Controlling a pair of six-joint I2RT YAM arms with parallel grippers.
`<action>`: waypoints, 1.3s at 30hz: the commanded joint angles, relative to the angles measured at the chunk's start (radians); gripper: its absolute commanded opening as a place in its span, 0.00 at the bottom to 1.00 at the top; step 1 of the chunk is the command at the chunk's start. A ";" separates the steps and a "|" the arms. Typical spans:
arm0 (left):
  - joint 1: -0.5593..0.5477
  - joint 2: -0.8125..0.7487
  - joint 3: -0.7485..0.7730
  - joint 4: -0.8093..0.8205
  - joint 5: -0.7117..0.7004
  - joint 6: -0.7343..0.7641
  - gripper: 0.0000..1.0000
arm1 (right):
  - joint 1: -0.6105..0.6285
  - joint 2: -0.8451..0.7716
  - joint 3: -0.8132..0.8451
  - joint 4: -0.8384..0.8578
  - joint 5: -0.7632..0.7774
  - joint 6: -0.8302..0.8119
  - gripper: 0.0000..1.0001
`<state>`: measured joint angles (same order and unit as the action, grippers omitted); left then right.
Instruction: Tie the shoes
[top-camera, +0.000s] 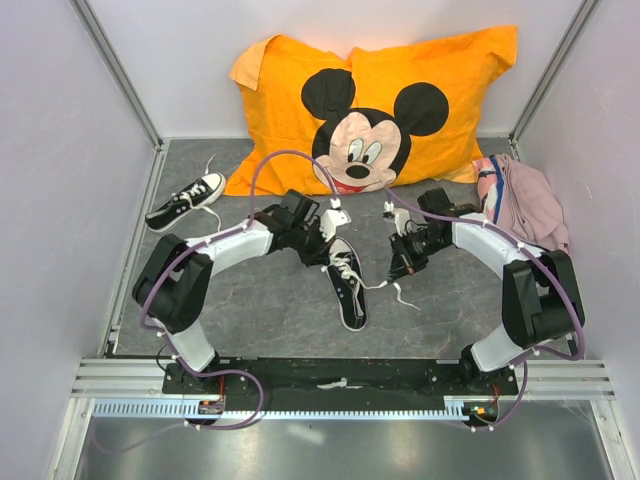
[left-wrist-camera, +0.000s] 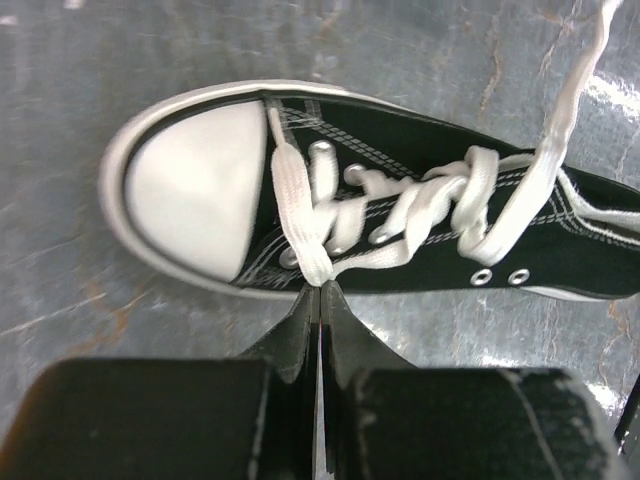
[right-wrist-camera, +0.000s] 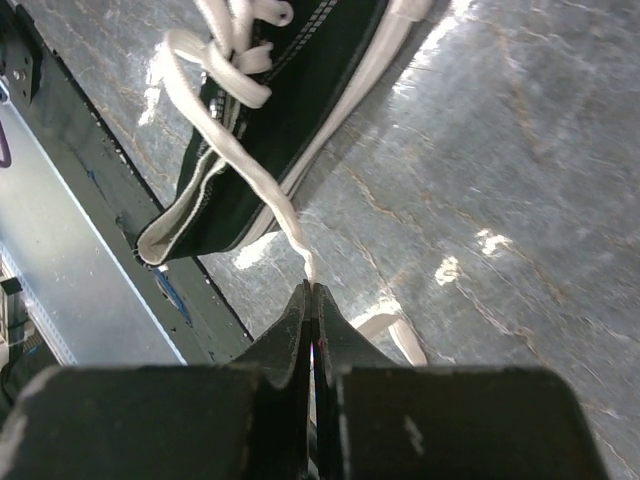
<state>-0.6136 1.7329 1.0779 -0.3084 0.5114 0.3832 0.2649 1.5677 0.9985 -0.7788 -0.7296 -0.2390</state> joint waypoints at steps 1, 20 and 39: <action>0.072 -0.113 -0.016 0.031 0.093 -0.050 0.02 | 0.042 -0.011 -0.001 0.032 -0.033 0.004 0.00; 0.084 0.063 0.019 0.054 0.029 -0.280 0.01 | 0.198 0.196 0.023 0.119 0.015 0.092 0.00; 0.106 0.025 -0.021 0.095 0.041 -0.323 0.02 | 0.200 0.190 0.049 0.129 0.025 0.109 0.00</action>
<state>-0.5323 1.8378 1.0859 -0.2340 0.5510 0.0753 0.5072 1.8103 1.0267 -0.6319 -0.7166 -0.1127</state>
